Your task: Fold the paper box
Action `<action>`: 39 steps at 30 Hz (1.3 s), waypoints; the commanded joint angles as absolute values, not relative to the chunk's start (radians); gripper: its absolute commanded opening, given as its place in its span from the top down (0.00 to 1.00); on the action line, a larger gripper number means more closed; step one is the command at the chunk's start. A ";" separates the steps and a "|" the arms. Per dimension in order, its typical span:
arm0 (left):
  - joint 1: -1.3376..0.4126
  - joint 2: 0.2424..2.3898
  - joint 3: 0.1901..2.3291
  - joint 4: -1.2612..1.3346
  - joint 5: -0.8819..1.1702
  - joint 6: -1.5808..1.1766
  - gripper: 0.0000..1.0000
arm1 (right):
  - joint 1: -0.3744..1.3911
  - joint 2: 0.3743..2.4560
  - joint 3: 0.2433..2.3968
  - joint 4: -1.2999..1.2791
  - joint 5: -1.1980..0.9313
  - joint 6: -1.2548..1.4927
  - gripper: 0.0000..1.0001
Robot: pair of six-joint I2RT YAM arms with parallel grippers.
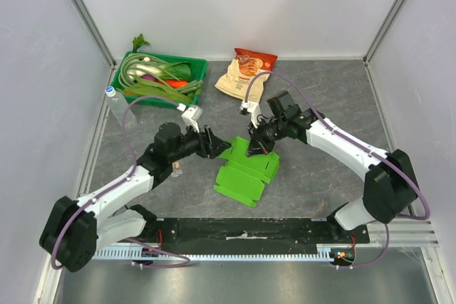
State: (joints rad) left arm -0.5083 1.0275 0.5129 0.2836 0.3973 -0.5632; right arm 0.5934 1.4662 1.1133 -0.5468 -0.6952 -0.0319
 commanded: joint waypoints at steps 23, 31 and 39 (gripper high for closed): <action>-0.578 1.256 0.555 0.339 0.266 -0.354 0.79 | 0.581 1.577 1.173 -0.545 -0.577 -0.074 0.95; -0.623 1.253 0.379 0.734 0.081 -0.321 0.98 | 0.583 1.534 1.265 -0.589 -0.124 0.302 0.24; -0.643 1.371 0.304 1.040 0.043 -0.243 0.98 | 0.584 1.505 1.396 -0.761 0.176 0.728 0.02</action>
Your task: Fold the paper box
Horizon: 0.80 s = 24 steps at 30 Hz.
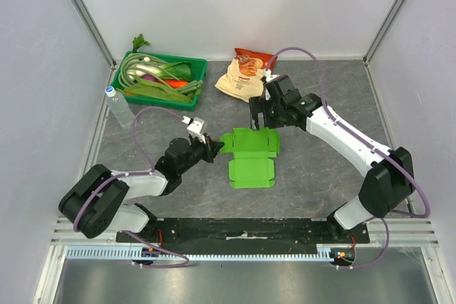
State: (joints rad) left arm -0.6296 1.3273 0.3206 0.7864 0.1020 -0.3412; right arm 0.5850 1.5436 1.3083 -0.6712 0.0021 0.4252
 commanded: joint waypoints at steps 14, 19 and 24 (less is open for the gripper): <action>-0.658 1.404 0.268 1.163 0.012 -0.057 0.98 | 0.566 1.382 1.175 -0.503 0.028 1.748 0.28; -0.660 1.390 0.262 1.166 0.005 -0.034 0.98 | 0.565 1.390 1.150 -0.471 0.046 1.873 0.34; -0.663 1.385 0.261 1.173 0.003 -0.022 0.98 | 0.569 1.417 1.146 -0.466 0.037 1.917 0.36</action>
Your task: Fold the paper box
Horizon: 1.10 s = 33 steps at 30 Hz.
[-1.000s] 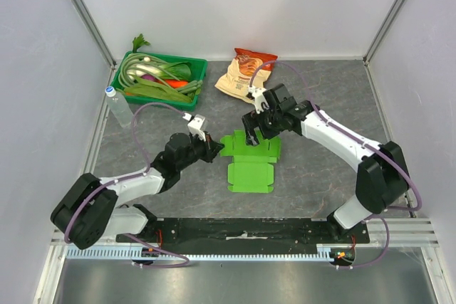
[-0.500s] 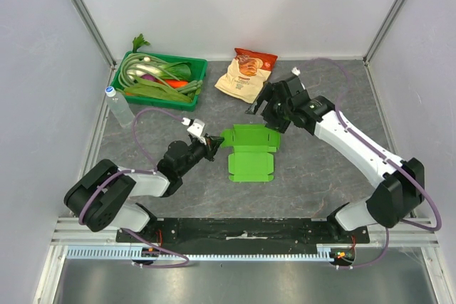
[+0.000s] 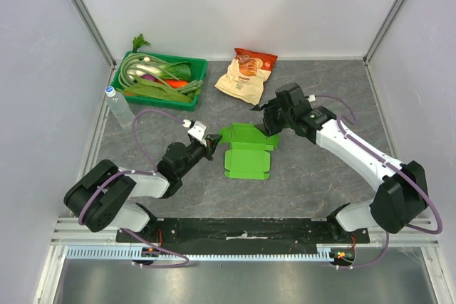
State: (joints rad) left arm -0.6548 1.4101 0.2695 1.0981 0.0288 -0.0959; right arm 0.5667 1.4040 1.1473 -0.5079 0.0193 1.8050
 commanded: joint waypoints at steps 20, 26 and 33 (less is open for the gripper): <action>-0.672 1.391 0.262 1.189 -0.046 -0.015 0.98 | 0.604 1.373 1.025 -0.394 0.017 1.997 0.42; -0.675 1.402 0.259 1.198 -0.052 -0.018 0.98 | 0.607 1.342 1.006 -0.376 0.017 2.003 0.37; -0.676 1.402 0.241 1.244 -0.061 -0.021 0.98 | 0.611 1.351 0.974 -0.321 0.011 2.066 0.43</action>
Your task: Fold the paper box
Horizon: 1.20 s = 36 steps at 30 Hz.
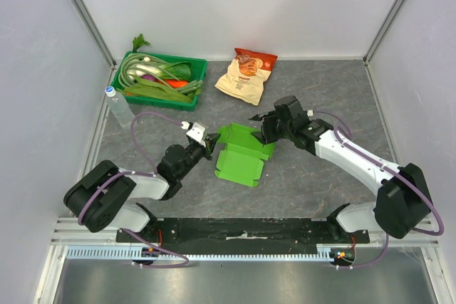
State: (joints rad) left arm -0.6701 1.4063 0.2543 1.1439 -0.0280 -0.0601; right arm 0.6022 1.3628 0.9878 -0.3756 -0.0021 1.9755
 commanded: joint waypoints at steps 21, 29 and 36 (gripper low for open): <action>-0.683 1.394 0.229 1.278 -0.069 -0.017 0.98 | 0.629 1.411 0.923 -0.230 0.002 2.128 0.60; -0.687 1.404 0.229 1.290 -0.071 -0.017 0.98 | 0.630 1.428 0.910 -0.193 0.002 2.138 0.69; -0.695 1.414 0.224 1.308 -0.080 -0.011 0.98 | 0.627 1.427 0.876 -0.166 -0.023 2.157 0.57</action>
